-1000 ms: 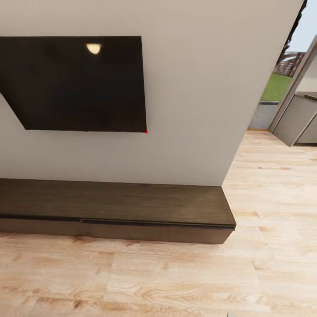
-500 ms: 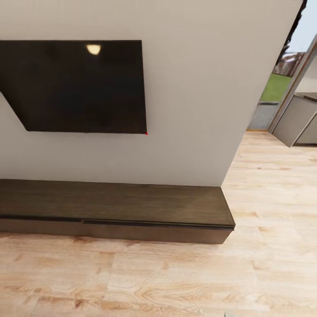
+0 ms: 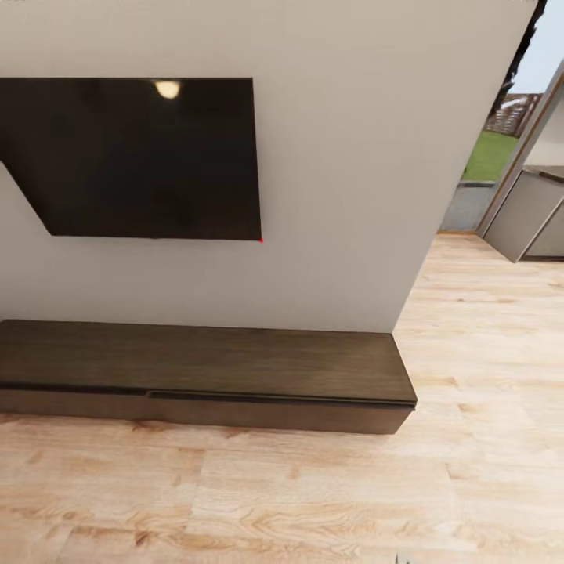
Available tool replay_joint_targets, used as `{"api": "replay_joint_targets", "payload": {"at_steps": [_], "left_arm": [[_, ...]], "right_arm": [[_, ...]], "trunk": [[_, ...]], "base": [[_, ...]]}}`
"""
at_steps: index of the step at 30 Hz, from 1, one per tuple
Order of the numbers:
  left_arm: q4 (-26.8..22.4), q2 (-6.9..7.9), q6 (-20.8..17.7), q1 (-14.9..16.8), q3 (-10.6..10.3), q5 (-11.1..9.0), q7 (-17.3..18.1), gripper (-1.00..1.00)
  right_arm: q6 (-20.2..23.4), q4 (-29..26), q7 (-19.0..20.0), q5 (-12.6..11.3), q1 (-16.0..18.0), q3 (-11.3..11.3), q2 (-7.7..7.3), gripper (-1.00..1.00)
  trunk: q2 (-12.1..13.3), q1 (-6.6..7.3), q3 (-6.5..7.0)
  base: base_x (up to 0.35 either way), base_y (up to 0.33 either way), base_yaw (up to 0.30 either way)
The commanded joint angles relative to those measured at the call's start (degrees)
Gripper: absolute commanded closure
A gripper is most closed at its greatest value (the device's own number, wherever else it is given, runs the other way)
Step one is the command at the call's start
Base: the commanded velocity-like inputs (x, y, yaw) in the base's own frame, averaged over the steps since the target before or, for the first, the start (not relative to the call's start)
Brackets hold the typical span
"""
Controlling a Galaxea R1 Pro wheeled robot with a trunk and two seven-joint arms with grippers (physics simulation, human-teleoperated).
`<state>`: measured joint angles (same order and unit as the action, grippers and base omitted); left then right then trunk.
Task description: Place each of the two pumpkins and all three candles from the living room inside a cabinet in the living room (use any cabinet), then make sure every cabinet is closed, and position the cauldron so it is next to a table in the living room.
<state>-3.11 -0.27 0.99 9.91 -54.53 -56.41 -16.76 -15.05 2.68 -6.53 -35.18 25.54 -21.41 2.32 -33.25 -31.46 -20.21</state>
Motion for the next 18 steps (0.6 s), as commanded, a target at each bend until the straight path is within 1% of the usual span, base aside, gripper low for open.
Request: {"api": "replay_joint_targets", "payload": {"at_steps": [1,18], "left_arm": [[0.0,0.0,0.1,0.0,-0.5,-0.5,-0.3,-1.0],[0.0,-0.08,0.2,0.0,-0.5,-0.5,-0.3,-1.0]], "right_arm": [[-0.5,0.2,-0.1,-0.3,0.0,-0.5,0.05,-1.0],[-1.0,0.2,-0.1,-0.3,-0.1,-0.5,0.05,-1.0]], "trunk": [[0.3,0.21,0.15],[7.2,3.94,4.7]], "base": [[0.0,0.0,0.0],[0.0,0.0,0.0]]}}
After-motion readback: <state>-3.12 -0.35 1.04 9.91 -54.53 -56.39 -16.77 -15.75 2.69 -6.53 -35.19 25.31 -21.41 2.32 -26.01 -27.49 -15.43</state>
